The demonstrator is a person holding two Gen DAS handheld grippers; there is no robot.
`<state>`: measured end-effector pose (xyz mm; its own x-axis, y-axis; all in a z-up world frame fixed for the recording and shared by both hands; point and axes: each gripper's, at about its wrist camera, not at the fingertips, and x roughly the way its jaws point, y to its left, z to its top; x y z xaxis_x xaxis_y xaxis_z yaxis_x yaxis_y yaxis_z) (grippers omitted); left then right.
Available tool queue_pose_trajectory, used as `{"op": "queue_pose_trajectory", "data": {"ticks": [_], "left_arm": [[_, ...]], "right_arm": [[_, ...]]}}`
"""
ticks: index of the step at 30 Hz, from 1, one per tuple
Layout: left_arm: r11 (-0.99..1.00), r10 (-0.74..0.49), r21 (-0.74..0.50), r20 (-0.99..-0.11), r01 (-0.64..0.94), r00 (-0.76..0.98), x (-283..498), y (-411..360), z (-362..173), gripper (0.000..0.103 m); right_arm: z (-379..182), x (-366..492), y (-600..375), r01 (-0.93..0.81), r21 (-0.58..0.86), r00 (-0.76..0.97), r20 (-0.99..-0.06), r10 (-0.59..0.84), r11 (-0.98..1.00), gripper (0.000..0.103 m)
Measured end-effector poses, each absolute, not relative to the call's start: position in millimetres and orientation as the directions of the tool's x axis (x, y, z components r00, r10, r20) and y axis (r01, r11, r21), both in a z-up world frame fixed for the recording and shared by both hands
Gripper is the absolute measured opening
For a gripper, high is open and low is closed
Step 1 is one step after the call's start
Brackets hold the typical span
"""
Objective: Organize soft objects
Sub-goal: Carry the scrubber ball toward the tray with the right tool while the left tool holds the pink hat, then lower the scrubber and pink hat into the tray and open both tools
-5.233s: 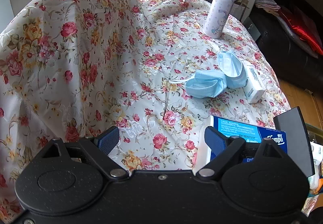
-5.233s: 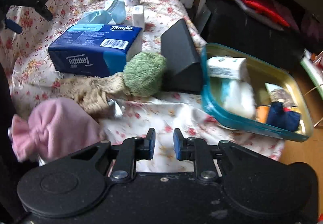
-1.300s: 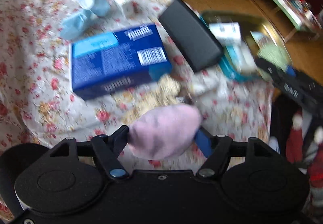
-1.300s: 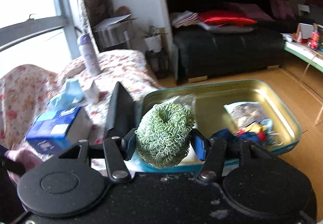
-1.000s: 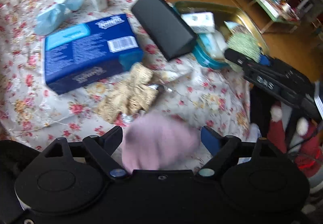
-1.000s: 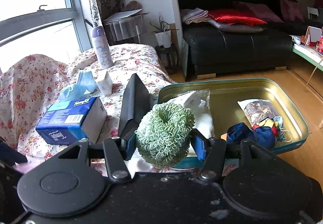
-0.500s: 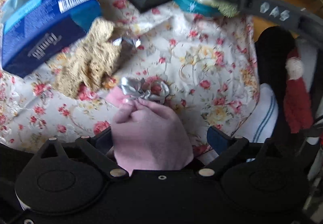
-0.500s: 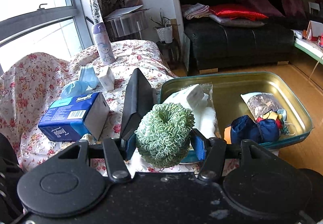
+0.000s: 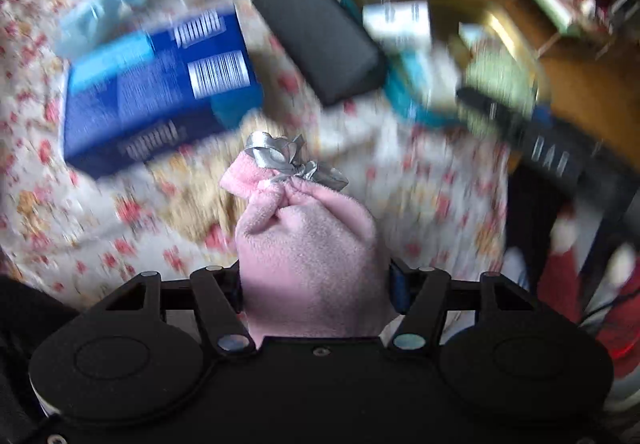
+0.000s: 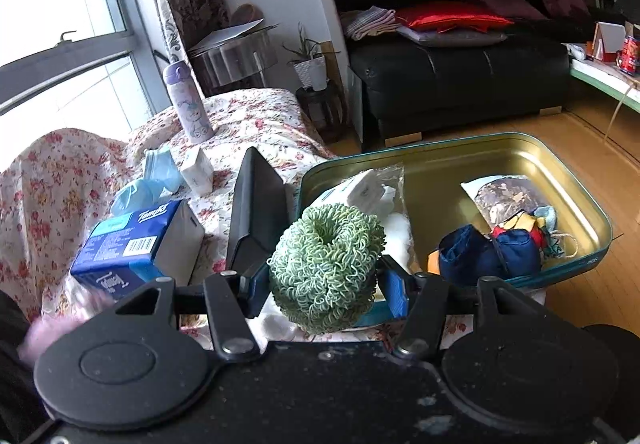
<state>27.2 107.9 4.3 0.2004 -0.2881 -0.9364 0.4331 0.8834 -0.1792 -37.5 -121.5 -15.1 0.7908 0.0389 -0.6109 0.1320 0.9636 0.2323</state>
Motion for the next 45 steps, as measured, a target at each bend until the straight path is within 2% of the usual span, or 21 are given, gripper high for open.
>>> {"op": "queue_pose_trajectory", "data": {"ticks": [8, 18, 24, 33, 42, 45], "left_arm": [[0.884, -0.327, -0.161, -0.884, 0.440, 0.333, 70.2, 75.6, 51.2, 0.059], [0.861, -0.359, -0.167, -0.869, 0.480, 0.342, 94.7, 16.8, 56.1, 0.059], [0.851, -0.372, -0.175, -0.867, 0.495, 0.331, 104.2, -11.9, 53.9, 0.059], [0.833, -0.412, -0.229, -0.864, 0.504, 0.289, 135.2, -64.7, 41.6, 0.059], [0.833, -0.425, -0.270, -0.871, 0.482, 0.247, 160.2, -97.3, 25.4, 0.059], [0.832, -0.427, -0.268, -0.868, 0.486, 0.253, 161.1, -101.5, 22.9, 0.068]], "right_arm": [[-14.3, -34.8, -144.4, 0.215, 0.222, 0.805, -0.592, -0.043, 0.951, 0.056], [-18.7, -15.1, -203.4, 0.404, 0.137, 0.817, -0.499, -0.289, 0.905, 0.056], [-31.1, -1.2, -237.3, 0.540, 0.142, 0.754, -0.519, -0.402, 0.830, 0.056], [-37.7, 5.0, -239.4, 0.558, 0.170, 0.745, -0.534, -0.400, 0.812, 0.057], [-36.1, 2.3, -226.4, 0.503, 0.144, 0.777, -0.507, -0.373, 0.852, 0.057], [-36.6, 2.2, -226.7, 0.497, 0.144, 0.779, -0.509, -0.367, 0.856, 0.057]]}}
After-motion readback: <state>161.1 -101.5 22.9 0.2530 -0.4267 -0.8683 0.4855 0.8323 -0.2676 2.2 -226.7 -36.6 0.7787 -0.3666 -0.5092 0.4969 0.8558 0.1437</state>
